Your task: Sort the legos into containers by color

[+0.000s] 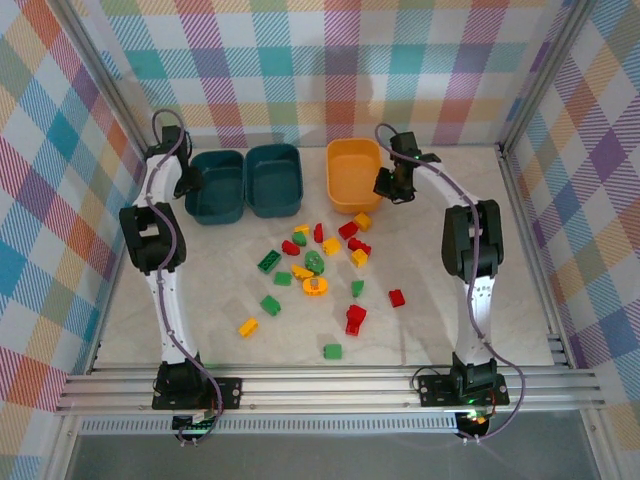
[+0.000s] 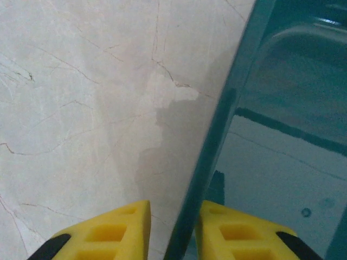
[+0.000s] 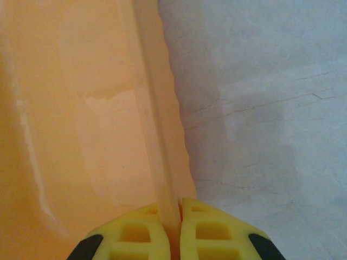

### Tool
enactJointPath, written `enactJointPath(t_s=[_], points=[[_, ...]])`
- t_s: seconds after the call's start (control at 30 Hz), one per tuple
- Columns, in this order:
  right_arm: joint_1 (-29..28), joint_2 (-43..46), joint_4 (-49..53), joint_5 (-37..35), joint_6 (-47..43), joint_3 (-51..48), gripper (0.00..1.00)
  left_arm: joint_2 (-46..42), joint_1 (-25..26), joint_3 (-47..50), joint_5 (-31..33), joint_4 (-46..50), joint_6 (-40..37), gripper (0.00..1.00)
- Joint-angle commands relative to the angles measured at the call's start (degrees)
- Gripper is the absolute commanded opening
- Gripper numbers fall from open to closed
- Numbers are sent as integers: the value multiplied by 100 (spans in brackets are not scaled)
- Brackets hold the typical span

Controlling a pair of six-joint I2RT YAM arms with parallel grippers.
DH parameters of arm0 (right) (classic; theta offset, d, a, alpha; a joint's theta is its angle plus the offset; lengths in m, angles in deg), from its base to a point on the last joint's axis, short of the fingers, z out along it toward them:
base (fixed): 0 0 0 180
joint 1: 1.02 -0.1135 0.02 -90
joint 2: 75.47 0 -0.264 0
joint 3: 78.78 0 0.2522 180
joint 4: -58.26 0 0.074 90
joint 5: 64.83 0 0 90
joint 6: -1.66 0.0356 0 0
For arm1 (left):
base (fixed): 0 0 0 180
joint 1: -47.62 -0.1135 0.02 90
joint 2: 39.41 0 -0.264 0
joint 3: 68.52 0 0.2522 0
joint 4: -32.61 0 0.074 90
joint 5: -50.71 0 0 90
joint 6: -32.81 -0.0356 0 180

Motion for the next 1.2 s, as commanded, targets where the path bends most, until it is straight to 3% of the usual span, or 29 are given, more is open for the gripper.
enactJointPath(t_s=[0.0, 0.43, 0.8, 0.87, 0.97, 1.03, 1.1, 1.17], points=[[20, -100, 79, 141, 42, 311, 0, 102, 144, -339, 94, 144, -285, 23], [28, 213, -30, -275, 19, -309, 0, 182, 934, -350, -188, -196, -645, 1], [140, 578, -75, -341, -224, -689, 0, 345, 1283, -363, -464, -339, -1235, 0], [159, 577, -110, -287, -250, -700, 0, 340, 1276, -361, -347, -348, -1202, 6], [204, 500, -20, -238, -262, -534, 5, 344, 1232, -374, -155, -352, -1170, 28], [218, 517, 10, -220, -275, -497, 22, 319, 1186, -426, -91, -277, -1080, 45], [214, 598, 29, -210, -302, -485, 37, 247, 1111, -429, -85, -222, -945, 53], [212, 744, 68, -178, -312, -466, 44, 98, 1033, -420, -227, -175, -784, 58]])
